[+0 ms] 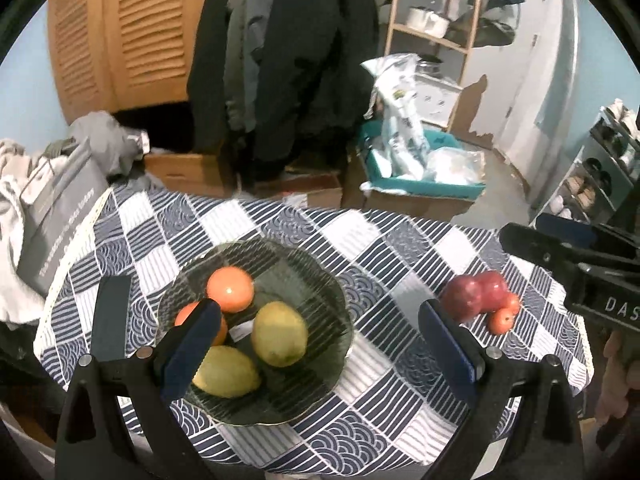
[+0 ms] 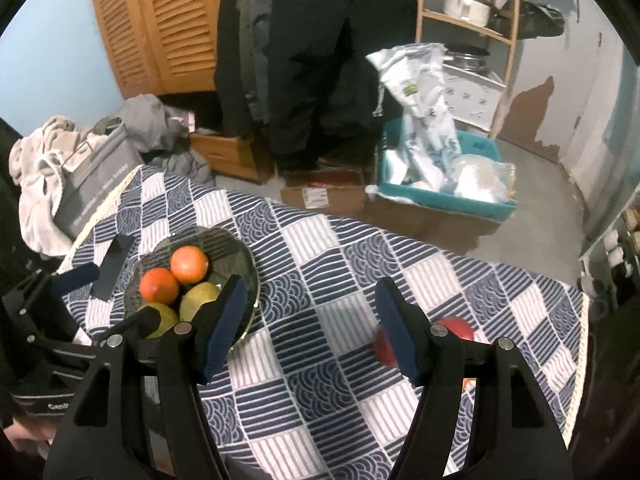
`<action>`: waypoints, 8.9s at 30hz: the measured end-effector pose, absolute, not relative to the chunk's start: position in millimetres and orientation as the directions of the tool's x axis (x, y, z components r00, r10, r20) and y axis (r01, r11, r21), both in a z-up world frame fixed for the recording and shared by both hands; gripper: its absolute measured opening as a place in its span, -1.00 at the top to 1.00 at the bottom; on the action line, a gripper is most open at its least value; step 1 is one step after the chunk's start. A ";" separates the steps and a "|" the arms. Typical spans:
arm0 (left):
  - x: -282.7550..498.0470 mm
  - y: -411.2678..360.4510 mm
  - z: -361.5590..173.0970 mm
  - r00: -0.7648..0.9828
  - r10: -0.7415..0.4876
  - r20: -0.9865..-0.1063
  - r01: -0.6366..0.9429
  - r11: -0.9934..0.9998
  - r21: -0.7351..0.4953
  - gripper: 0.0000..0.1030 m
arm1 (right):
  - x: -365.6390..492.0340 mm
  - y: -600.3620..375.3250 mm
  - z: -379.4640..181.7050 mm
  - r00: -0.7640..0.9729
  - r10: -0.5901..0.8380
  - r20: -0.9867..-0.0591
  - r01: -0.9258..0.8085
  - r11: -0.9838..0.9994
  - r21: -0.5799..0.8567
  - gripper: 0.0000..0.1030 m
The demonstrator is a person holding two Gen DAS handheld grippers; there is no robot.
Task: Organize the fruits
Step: 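Withdraw both open tools from the bowl toward the red apples and tangerines, then move the left tool onto a red apple while the right tool approaches the tangerines, then close the left tool on the red apple and lift it while the right tool lifts a tangerine, then carry the red apple with the left tool and the tangerine with the right tool over the glass bowl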
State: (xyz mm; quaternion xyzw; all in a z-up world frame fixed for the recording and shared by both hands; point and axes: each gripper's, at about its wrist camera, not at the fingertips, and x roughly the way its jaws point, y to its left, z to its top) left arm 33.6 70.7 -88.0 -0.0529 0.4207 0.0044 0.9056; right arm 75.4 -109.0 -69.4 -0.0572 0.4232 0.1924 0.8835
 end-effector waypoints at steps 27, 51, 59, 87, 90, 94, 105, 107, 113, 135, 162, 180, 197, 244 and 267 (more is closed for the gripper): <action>34.9 -21.3 -50.1 0.698 -0.114 -0.707 0.122 0.992 -0.040 -0.94 | 39.1 -207.0 -51.5 0.655 0.194 -0.730 -0.250 0.968 0.033 -0.31; 66.5 -71.8 -99.0 0.600 -0.151 -0.785 0.213 0.977 -0.025 -0.94 | 54.7 -274.2 -104.5 0.577 0.109 -0.810 -0.141 0.989 0.033 -0.31; 83.5 -76.4 -135.5 0.537 -0.125 -0.834 0.211 0.977 -0.010 -0.94 | 71.0 -281.2 -150.6 0.492 0.093 -0.865 -0.117 0.992 0.039 -0.31; 115.5 -89.4 -212.4 0.428 -0.107 -0.897 0.222 0.975 -0.010 -0.94 | 114.7 -278.9 -279.6 0.283 0.118 -0.952 -0.039 0.993 0.111 -0.31; 116.7 -92.6 -215.2 0.420 -0.113 -0.900 0.227 0.974 -0.017 -0.94 | 118.8 -277.8 -286.9 0.280 0.125 -0.952 -0.038 0.992 0.119 -0.20; 119.6 -100.2 -218.3 0.412 -0.129 -0.902 0.244 0.970 -0.027 -0.94 | 121.7 -273.9 -291.3 0.294 0.115 -0.949 -0.049 0.993 0.105 0.08; 130.3 -131.3 -228.6 0.395 -0.161 -0.905 0.319 0.947 -0.029 -0.94 | 111.0 -294.1 -273.9 0.333 0.139 -0.933 -0.032 0.990 0.137 0.14; 132.6 -137.4 -232.2 0.391 -0.159 -0.907 0.330 0.944 -0.023 -0.94 | 108.0 -298.3 -266.3 0.348 0.129 -0.929 -0.029 0.991 0.127 0.14; 140.8 -146.7 -244.2 0.378 -0.159 -0.912 0.328 0.944 -0.028 -0.94 | 106.2 -312.4 -252.6 0.381 0.101 -0.919 -0.022 0.995 0.101 0.14; 157.7 -161.3 -267.5 0.348 -0.185 -0.919 0.394 0.918 -0.036 -0.40 | 111.6 -330.8 -252.6 0.381 0.111 -0.918 0.007 0.992 0.123 0.14; 127.3 -135.9 -209.7 0.432 -0.213 -0.876 0.340 0.938 -0.060 -0.40 | 105.3 -312.3 -211.2 0.457 0.101 -0.884 -0.050 0.995 0.088 0.14; 101.1 -105.9 -153.5 0.511 -0.222 -0.830 0.290 0.954 -0.077 -0.40 | 88.8 -286.8 -155.9 0.537 0.129 -0.834 -0.122 0.990 0.074 0.14; 75.3 -84.4 -109.8 0.579 -0.229 -0.783 0.281 0.957 -0.072 -0.40 | 70.6 -262.3 -111.2 0.592 0.164 -0.789 -0.186 0.980 0.065 0.14; 54.8 89.7 -100.5 0.651 -0.021 -0.759 -0.035 0.998 -0.057 -0.40 | 101.1 -95.5 -108.2 0.525 0.318 -0.790 -0.431 0.899 0.075 0.14; 63.3 156.7 -177.0 0.500 0.093 -0.861 -0.211 0.977 -0.017 -0.40 | 121.3 5.3 -176.9 0.341 0.374 -0.862 -0.545 0.826 0.143 0.14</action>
